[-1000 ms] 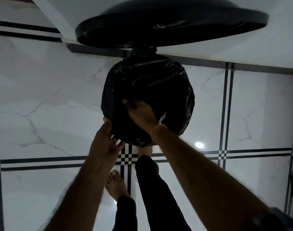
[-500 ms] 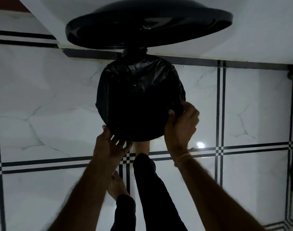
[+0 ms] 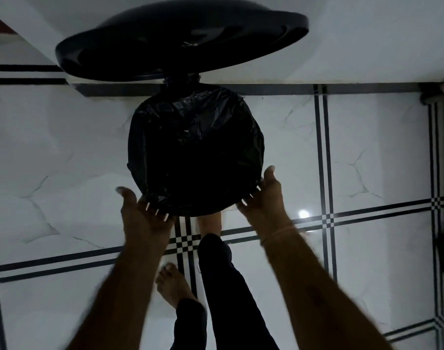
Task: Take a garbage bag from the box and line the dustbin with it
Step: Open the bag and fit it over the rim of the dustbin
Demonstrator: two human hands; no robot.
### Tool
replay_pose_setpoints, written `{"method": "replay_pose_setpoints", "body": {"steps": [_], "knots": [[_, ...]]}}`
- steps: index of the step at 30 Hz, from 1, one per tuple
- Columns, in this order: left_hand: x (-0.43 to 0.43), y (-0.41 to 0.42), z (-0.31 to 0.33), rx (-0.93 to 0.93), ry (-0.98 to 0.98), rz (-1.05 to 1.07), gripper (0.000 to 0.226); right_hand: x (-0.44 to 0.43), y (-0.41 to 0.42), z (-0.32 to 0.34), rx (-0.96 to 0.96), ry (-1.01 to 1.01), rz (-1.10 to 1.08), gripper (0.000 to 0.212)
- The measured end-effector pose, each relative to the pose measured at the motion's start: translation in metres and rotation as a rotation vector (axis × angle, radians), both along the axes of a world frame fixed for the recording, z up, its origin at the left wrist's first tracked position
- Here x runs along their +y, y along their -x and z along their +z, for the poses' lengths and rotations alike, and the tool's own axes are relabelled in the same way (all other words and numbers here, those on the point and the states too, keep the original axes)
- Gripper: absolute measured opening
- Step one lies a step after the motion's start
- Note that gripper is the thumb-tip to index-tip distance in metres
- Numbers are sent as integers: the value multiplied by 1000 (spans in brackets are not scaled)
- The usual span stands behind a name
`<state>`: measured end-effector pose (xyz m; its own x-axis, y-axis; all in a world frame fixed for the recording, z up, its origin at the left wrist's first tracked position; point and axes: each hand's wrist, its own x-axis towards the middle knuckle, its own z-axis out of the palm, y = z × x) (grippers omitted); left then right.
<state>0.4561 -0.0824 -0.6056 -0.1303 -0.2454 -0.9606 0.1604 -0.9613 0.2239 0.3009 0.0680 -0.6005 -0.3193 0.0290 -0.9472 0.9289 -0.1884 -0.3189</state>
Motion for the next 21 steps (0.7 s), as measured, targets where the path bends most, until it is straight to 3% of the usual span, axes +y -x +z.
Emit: {"method": "replay_pose_setpoints", "body": {"steps": [3,7,14,17,19,21], "knots": [[-25,5,-2,-36,74,-175,44,-5,29,-7,-40,-55,37,50],[-35,-1,-9,-3,-5,-180,24,-9,41,-9,-44,-60,109,49],[-44,-3,-11,-61,13,-247,43,-7,55,-23,67,-297,292,37],[-45,-3,-9,-112,104,-296,23,-4,57,-20,197,-376,326,45],[-46,5,-3,-195,222,-341,21,-4,58,-15,247,-329,370,56],[-49,11,-1,-275,329,-400,27,-3,61,-14,241,-258,421,54]]}}
